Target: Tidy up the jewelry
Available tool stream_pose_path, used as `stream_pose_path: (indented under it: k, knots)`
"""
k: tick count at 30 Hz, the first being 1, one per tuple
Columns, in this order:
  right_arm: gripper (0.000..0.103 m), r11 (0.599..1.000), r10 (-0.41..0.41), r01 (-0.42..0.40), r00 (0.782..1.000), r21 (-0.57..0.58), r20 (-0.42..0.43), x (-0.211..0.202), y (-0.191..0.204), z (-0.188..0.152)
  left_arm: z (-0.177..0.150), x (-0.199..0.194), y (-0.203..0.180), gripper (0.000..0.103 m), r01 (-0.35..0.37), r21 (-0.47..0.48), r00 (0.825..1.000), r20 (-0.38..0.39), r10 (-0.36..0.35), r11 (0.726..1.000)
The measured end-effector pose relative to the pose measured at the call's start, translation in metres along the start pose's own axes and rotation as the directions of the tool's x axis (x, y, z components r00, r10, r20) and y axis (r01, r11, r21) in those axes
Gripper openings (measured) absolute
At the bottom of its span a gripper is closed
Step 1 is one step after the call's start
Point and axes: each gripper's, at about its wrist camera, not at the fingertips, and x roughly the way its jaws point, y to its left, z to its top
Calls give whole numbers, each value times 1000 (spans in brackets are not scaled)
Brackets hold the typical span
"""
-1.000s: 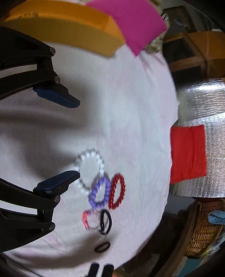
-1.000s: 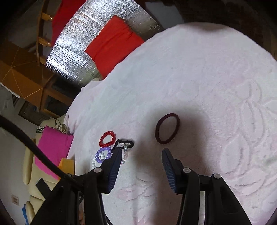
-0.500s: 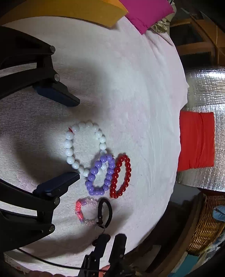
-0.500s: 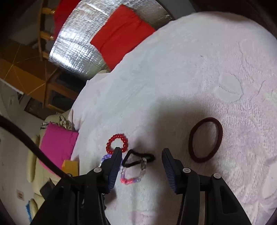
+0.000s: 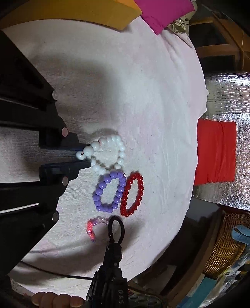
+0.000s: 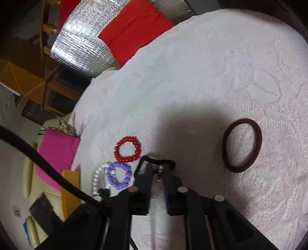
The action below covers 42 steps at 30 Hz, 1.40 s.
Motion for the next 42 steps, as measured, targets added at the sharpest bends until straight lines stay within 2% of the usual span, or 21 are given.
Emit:
stream_pose_path:
  k: [9,14,17,24,29,38,42]
  knots:
    - [4,999,33,-32,994,-13,107,-46,-2,-5,-6,-21,32,10,-22,-38,999,25,23,999]
    - [4,999,43,-42,992,-9,117,-57,-7,-6,-11,-31,44,10,-30,-53,999,35,32,998]
    - [4,999,47,-45,992,-14,120,-59,-4,-9,-11,-39,46,10,-9,-62,999,50,12,998]
    - [4,991,113,-100,982,-90,150,-61,26,-21,-13,-48,48,10,8,-58,997,71,-3,998]
    - [4,981,154,-137,980,-140,123,-54,46,-32,-14,-55,53,10,33,-69,996,84,-27,997]
    - [4,970,149,-140,988,-200,32,-26,67,-53,-14,-71,49,10,82,-41,986,146,-76,996]
    - [4,969,133,-130,991,-208,1,-17,68,-58,-14,-66,45,10,96,-29,989,119,-92,995]
